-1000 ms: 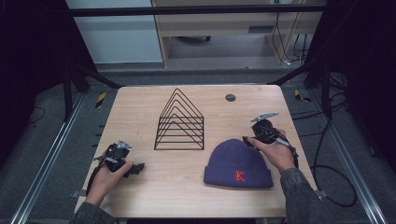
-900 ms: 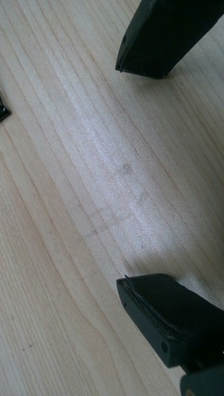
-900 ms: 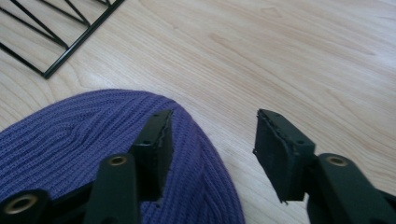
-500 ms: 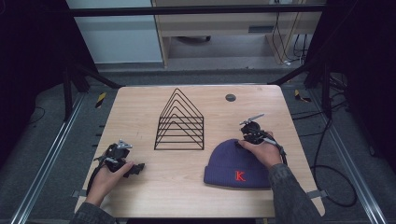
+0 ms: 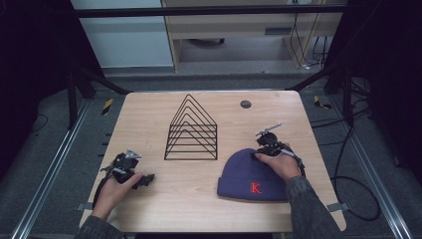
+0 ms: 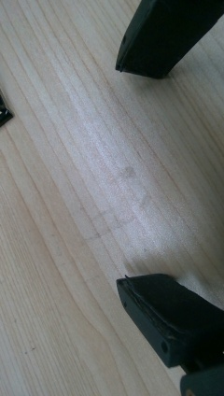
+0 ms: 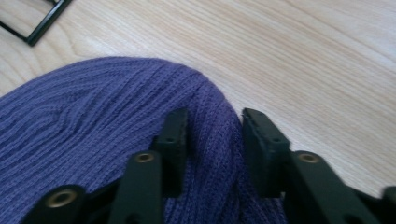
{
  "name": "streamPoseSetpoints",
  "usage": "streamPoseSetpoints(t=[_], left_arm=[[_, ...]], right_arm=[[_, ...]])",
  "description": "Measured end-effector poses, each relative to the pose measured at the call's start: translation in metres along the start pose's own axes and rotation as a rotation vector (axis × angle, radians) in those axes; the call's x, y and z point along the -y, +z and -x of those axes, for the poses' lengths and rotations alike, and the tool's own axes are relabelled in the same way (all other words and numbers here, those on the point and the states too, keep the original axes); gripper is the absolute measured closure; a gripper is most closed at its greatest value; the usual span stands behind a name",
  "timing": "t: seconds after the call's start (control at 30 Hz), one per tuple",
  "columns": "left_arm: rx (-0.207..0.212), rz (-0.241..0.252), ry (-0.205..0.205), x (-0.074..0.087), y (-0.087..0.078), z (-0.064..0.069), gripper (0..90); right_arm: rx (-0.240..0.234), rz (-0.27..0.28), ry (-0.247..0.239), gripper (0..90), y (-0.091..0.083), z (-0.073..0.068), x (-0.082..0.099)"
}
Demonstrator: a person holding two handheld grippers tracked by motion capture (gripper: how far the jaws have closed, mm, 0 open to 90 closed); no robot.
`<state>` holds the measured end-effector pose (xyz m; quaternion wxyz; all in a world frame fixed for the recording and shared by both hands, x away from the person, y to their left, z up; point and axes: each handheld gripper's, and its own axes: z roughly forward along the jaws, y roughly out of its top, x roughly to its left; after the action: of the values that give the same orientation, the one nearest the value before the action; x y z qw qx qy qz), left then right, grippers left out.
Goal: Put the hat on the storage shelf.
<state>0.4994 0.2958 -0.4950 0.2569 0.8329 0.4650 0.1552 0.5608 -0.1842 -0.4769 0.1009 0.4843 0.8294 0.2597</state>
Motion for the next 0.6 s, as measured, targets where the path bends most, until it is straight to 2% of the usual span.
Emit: streamPoseSetpoints(t=[0.13, 0.23, 0.4, 0.53, 0.6], left_arm=[[0.002, 0.001, 0.005, 0.0, 0.0, 0.0, 0.0], [0.007, -0.002, 0.006, -0.001, 0.0, -0.001, 0.0], [0.004, 0.02, -0.003, -0.001, -0.002, -0.002, 3.6], [0.005, 0.056, -0.012, -0.002, -0.006, -0.004, 3.5], [0.004, 0.068, -0.006, -0.002, -0.008, -0.004, 3.5]], right_arm=[[-0.022, -0.002, -0.012, 74.5, 0.0, -0.002, 0.0], [-0.03, 0.009, -0.031, 77.2, -0.003, -0.004, 0.001], [-0.048, 0.074, -0.035, 78.4, -0.018, -0.008, 0.0], [-0.058, 0.149, -0.056, 78.4, -0.043, -0.017, 0.001], [-0.059, 0.169, -0.068, 78.4, -0.047, -0.018, 0.002]])
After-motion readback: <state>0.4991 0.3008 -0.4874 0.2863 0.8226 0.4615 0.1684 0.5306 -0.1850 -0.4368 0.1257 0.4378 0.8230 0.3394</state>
